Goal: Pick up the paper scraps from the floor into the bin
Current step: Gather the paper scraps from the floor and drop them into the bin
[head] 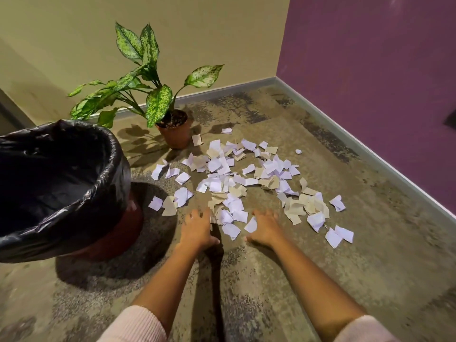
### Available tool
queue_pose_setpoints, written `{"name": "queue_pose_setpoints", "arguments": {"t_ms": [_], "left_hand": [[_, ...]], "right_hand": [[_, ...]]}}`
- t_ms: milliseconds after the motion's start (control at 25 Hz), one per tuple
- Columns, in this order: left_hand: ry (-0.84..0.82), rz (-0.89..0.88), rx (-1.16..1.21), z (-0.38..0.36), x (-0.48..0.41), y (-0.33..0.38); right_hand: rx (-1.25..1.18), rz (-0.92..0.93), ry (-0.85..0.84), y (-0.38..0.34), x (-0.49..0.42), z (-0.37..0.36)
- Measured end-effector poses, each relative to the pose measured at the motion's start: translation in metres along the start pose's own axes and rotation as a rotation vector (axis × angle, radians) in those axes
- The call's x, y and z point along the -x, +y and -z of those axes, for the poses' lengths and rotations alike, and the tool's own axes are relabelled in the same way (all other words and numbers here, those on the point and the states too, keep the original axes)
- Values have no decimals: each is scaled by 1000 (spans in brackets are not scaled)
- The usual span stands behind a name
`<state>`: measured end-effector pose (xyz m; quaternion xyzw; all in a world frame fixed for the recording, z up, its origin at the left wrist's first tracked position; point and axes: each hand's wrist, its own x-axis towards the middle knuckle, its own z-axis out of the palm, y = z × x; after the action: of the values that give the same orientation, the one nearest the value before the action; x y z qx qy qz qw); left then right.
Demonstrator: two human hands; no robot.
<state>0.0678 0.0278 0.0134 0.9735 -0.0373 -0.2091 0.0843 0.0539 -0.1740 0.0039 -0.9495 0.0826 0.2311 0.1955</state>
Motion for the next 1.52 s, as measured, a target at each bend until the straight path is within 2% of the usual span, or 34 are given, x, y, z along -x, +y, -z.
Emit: {"name": "queue_pose_setpoints", "arguments": {"t_ms": [280, 480, 600, 680, 840, 1080, 1320, 1520], "left_hand": [[-27, 30, 118, -17, -25, -9], [106, -72, 231, -24, -46, -2], [191, -142, 200, -17, -64, 1], [186, -162, 160, -8, -80, 0], [41, -186, 14, 9, -112, 2], [-91, -194, -169, 16, -138, 5], [-43, -230, -114, 18, -132, 2], [44, -283, -83, 12, -111, 3]], "right_hand": [[80, 25, 55, -17, -24, -30], [-69, 203, 159, -27, -50, -24], [-99, 274, 239, -33, -72, -11], [-4, 287, 217, -36, -89, -1], [305, 298, 75, -45, -120, 22], [361, 256, -153, -50, -138, 29], [348, 288, -107, -47, -129, 24], [282, 325, 6, -44, -106, 6]]}}
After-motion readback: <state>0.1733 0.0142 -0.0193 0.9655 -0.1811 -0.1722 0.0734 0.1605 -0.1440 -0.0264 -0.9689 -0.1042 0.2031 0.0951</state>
